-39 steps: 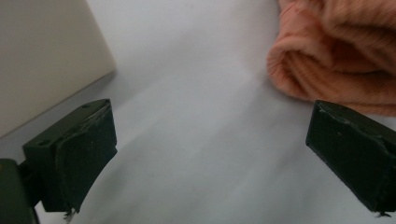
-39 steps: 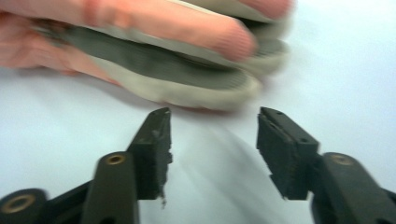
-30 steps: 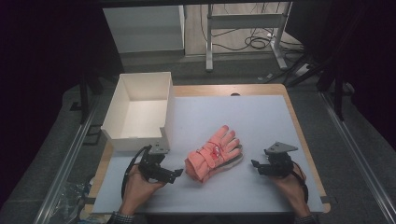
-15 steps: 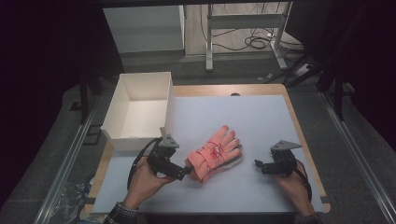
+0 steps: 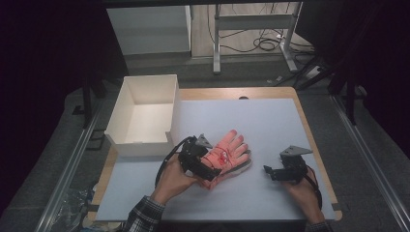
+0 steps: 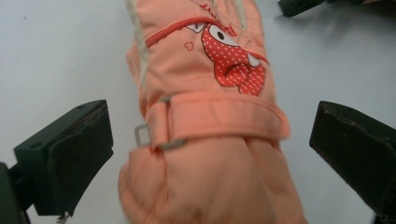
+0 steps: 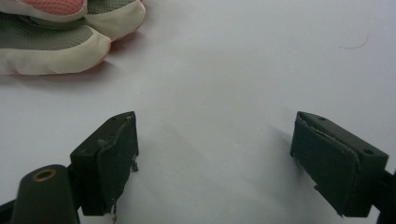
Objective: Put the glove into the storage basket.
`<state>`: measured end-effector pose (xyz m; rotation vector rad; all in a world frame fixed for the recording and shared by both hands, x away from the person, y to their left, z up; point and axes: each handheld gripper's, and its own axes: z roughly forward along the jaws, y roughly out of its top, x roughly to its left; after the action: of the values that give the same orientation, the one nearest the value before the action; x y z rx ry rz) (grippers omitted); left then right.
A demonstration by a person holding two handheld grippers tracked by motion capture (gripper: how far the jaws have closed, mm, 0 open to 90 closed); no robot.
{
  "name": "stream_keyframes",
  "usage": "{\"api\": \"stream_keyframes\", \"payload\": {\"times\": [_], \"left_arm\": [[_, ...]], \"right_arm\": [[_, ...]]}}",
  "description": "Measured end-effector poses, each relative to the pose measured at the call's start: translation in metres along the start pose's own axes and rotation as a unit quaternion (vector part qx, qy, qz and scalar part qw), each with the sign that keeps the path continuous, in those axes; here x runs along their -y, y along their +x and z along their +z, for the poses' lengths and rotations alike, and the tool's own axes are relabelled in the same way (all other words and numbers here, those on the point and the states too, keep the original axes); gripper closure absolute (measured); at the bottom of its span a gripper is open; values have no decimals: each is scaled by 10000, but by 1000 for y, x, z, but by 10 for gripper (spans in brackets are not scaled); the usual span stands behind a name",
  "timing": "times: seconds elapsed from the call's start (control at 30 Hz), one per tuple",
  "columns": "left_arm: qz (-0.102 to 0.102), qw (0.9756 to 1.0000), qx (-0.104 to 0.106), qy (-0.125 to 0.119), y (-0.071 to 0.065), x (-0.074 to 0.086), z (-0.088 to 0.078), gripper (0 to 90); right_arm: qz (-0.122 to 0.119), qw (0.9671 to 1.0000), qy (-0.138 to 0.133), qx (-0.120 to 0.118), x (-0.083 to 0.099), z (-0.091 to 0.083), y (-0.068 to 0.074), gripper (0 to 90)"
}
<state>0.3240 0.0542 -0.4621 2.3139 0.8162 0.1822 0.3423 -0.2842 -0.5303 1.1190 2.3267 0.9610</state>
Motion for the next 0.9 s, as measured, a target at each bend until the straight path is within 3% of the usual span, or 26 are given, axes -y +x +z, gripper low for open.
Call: {"api": "stream_keyframes", "payload": {"times": [0.07,0.13,0.3,0.5,0.6,0.7,0.9], "left_arm": [[58,9998,-129,104,0,-3,10,0],[9,9999,-28,133,1,-4,17,0],[84,9985,-127,518,-1,1,39,0],[-94,9983,-18,575,1,11,51,0],[-46,9975,-41,709,-2,15,57,5],[64,9961,-91,874,-4,17,62,48],[79,9960,-64,891,-6,17,60,190]], "right_arm": [[0,10000,-2,0,0,0,0,153],[-1,10000,-3,2,0,0,0,153],[-5,10000,-4,2,0,0,0,153],[-8,10000,-4,7,0,0,0,153],[-9,10000,-3,9,0,0,0,153],[-14,10000,-4,12,0,0,0,153],[-16,10000,-4,15,0,0,0,153]]}}
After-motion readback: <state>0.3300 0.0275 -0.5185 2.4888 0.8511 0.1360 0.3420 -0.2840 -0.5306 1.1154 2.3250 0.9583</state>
